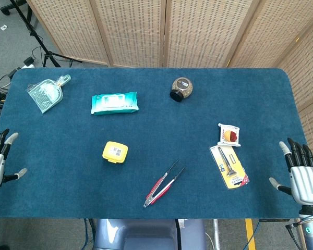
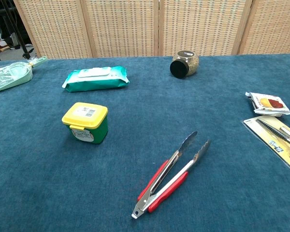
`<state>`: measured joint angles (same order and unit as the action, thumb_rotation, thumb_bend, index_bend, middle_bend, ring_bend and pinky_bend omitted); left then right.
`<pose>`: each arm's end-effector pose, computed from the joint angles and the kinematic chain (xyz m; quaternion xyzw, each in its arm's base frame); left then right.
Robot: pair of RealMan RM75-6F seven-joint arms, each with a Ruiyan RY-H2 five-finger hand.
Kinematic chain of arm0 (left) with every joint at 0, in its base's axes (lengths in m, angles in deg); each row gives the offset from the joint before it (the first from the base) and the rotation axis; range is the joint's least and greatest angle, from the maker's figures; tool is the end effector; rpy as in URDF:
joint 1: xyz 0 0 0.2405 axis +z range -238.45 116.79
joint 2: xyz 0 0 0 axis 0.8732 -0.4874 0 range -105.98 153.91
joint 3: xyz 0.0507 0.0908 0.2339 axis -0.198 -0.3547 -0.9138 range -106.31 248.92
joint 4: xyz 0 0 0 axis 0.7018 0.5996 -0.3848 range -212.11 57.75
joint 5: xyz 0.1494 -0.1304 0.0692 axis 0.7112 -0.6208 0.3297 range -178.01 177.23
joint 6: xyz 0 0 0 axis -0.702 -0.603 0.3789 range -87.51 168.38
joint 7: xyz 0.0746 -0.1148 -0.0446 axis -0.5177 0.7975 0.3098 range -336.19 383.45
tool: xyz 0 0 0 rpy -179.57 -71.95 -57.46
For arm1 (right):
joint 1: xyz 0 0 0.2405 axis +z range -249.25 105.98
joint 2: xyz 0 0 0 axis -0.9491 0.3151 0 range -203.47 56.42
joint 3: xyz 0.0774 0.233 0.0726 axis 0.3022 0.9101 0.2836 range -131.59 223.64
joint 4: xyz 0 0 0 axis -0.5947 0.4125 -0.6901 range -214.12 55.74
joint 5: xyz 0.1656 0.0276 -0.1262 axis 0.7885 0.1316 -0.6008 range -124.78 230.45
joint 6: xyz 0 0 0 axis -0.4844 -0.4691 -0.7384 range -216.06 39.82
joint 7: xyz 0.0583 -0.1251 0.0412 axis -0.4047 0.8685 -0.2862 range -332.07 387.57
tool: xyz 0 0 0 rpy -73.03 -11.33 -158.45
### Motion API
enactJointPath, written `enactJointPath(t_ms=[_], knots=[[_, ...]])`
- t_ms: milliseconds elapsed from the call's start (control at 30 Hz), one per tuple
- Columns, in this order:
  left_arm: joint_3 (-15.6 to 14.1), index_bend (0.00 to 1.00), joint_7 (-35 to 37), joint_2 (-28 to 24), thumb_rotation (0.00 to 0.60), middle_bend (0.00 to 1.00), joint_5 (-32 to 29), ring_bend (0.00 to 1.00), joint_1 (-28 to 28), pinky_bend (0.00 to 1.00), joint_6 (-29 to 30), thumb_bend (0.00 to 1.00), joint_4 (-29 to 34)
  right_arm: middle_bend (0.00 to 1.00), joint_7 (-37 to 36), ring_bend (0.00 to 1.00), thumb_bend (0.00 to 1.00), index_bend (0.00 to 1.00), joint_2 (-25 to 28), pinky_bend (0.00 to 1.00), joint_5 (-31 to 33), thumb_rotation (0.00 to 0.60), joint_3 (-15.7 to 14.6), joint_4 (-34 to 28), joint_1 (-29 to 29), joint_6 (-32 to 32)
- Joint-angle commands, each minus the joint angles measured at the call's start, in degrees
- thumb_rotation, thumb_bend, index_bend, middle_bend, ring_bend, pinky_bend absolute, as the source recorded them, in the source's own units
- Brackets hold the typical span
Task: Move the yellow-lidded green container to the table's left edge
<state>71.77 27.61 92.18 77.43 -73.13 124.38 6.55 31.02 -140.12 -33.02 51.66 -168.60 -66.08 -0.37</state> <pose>-0.3312 0.2172 0.1521 -0.5831 -0.3919 -0.3855 0.5982 -0.3088 -0.1949 0.1633 0.5861 -0.3387 0.4020 0.6166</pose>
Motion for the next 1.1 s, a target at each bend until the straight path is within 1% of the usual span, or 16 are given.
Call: enactJointPath(t_ms=[33, 300, 367, 400, 433, 500, 533, 600, 667, 733, 767, 867, 933, 1067, 1100], knots=[[0.14, 0.00, 0.14, -0.19, 0.600, 0.00, 0.43, 0.00, 0.20, 0.00, -0.30, 0.00, 0.05, 0.00, 0.07, 0.00, 0.00, 0.00, 0.08, 0.00, 0.02, 0.600, -0.05, -0.14, -0.07, -0.02], [-0.12, 0.00, 2.73, -1.00, 0.600, 0.00, 3.93, 0.00, -0.19, 0.00, -1.72, 0.00, 0.89, 0.00, -0.60, 0.00, 0.00, 0.00, 0.81, 0.00, 0.36, 0.600, -0.12, -0.93, -0.06, -0.79], [-0.22, 0.00, 3.83, -1.48, 0.600, 0.00, 6.04, 0.00, -1.89, 0.00, -3.83, 0.00, 1.74, 0.00, -0.70, 0.00, 0.00, 0.00, 0.90, 0.00, 0.50, 0.600, -0.10, -0.95, 0.01, -1.08], [-0.23, 0.00, 4.47, -1.43, 0.600, 0.00, 8.29, 0.00, -4.01, 0.00, -5.90, 0.00, 2.19, 0.00, -0.75, 0.00, 0.00, 0.00, 0.92, 0.00, 0.65, 0.600, -0.11, -0.98, 0.06, -1.33], [-0.24, 0.00, 5.13, -1.29, 0.600, 0.00, 10.26, 0.00, -6.74, 0.00, -9.26, 0.00, 2.67, 0.00, -0.74, 0.00, 0.00, 0.00, 0.95, 0.00, 0.78, 0.600, -0.13, -1.01, 0.10, -1.58], [0.35, 0.00, 4.88, -0.72, 0.600, 0.00, 11.16, 0.00, -10.28, 0.00, -13.97, 0.00, 2.98, 0.00, -0.73, 0.00, 0.00, 0.00, 1.01, 0.00, 0.94, 0.600, -0.11, -1.11, 0.16, -1.81], [0.93, 0.00, 3.86, 0.06, 0.600, 0.00, 10.90, 0.00, -12.04, 0.00, -16.42, 0.00, 3.11, 0.00, -0.75, 0.00, 0.00, 0.00, 1.04, 0.00, 1.03, 0.600, -0.06, -1.17, 0.18, -1.88], [1.67, 0.00, 1.85, 1.08, 0.600, 0.00, 10.01, 0.00, -13.79, 0.00, -19.01, 0.00, 3.29, 0.00, -0.74, 0.00, 0.00, 0.00, 1.07, 0.00, 1.16, 0.600, -0.01, -1.16, 0.20, -1.98], [2.90, 0.00, -1.57, 2.91, 0.600, 0.00, 8.24, 0.00, -16.37, 0.00, -22.79, 0.00, 3.63, 0.00, -0.80, 0.00, 0.00, 0.00, 1.08, 0.00, 1.49, 0.600, 0.06, -1.09, 0.27, -2.31], [3.79, 0.00, -4.14, 4.34, 0.600, 0.00, 6.66, 0.00, -17.99, 0.00, -25.10, 0.00, 3.73, 0.00, -0.92, 0.00, 0.00, 0.00, 1.11, 0.00, 1.83, 0.600, 0.15, -1.00, 0.35, -2.64], [4.33, 0.00, -6.63, 5.62, 0.600, 0.00, 5.55, 0.00, -19.08, 0.00, -26.50, 0.00, 3.51, 0.00, -1.07, 0.00, 0.00, 0.00, 1.17, 0.00, 2.12, 0.600, 0.23, -0.96, 0.42, -2.92], [5.00, 0.00, -10.63, 8.17, 0.600, 0.00, 3.23, 0.00, -20.83, 0.00, -28.98, 0.00, 3.35, 0.00, -1.33, 0.00, 0.00, 0.00, 1.26, 0.00, 2.68, 0.600, 0.45, -0.83, 0.53, -3.31], [5.83, 0.00, -12.76, 10.86, 0.600, 0.00, 1.33, 0.00, -22.52, 0.00, -31.01, 0.00, 2.89, 0.00, -1.63, 0.00, 0.00, 0.00, 1.33, 0.00, 3.17, 0.600, 0.63, -0.66, 0.63, -3.71], [7.02, 0.00, -15.10, 14.59, 0.600, 0.00, -1.92, 0.00, -24.60, 0.00, -33.03, 0.00, 1.86, 0.00, -2.02, 0.00, 0.00, 0.00, 1.44, 0.00, 3.74, 0.600, 0.79, -0.49, 0.80, -4.33], [7.59, 0.00, -15.68, 15.83, 0.600, 0.00, -2.49, 0.00, -25.39, 0.02, -33.30, 0.00, 1.22, 0.00, -2.20, 0.00, 0.00, 0.00, 1.47, 0.00, 3.97, 0.600, 0.86, -0.47, 0.84, -4.51]])
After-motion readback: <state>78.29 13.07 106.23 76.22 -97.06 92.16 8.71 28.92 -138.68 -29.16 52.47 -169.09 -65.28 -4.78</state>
